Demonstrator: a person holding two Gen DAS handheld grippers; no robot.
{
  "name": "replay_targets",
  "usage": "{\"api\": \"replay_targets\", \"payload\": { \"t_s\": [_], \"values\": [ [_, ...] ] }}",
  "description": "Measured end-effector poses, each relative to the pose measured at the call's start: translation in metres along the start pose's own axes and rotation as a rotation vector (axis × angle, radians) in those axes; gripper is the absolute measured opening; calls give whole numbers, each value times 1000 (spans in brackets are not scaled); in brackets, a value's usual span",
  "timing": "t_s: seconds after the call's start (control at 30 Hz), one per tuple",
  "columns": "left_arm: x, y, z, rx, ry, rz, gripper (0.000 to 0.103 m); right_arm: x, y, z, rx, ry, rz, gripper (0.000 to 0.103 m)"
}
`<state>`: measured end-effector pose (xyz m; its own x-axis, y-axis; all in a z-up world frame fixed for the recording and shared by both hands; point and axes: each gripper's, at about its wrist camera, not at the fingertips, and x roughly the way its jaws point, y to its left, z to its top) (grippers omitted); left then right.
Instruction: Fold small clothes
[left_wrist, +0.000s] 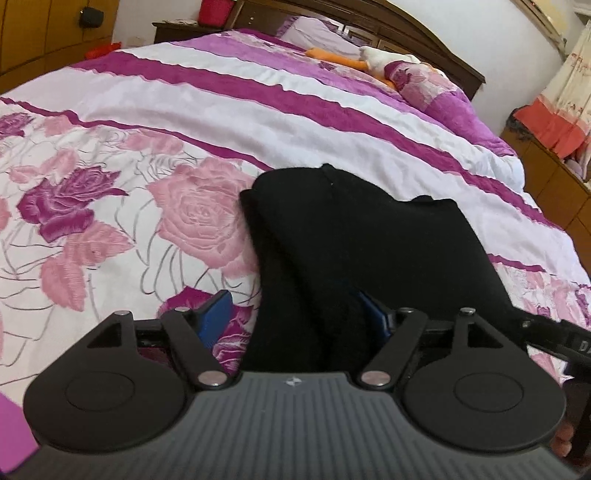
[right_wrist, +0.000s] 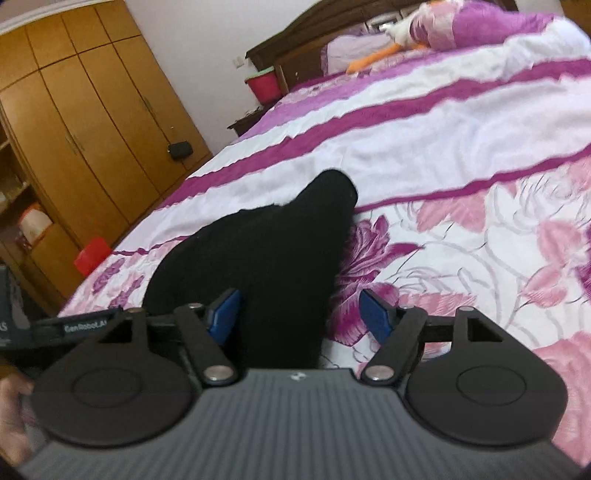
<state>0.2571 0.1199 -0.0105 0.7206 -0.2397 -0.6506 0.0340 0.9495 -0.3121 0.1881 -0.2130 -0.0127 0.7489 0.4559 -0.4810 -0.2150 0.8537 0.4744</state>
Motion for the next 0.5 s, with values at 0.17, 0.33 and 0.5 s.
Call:
{"api": "replay_targets", "payload": {
  "t_s": [0.17,0.33,0.5],
  "values": [
    [8,7,1,-39,10,-71,78,19,0,-4,23,39,58,74],
    [16,12,2,-58,14,-138,78,33,3,-6,32,44,97,74],
    [19,15,1,-113,26,-243,44,41,10,-3,16,49,103,63]
  ]
}}
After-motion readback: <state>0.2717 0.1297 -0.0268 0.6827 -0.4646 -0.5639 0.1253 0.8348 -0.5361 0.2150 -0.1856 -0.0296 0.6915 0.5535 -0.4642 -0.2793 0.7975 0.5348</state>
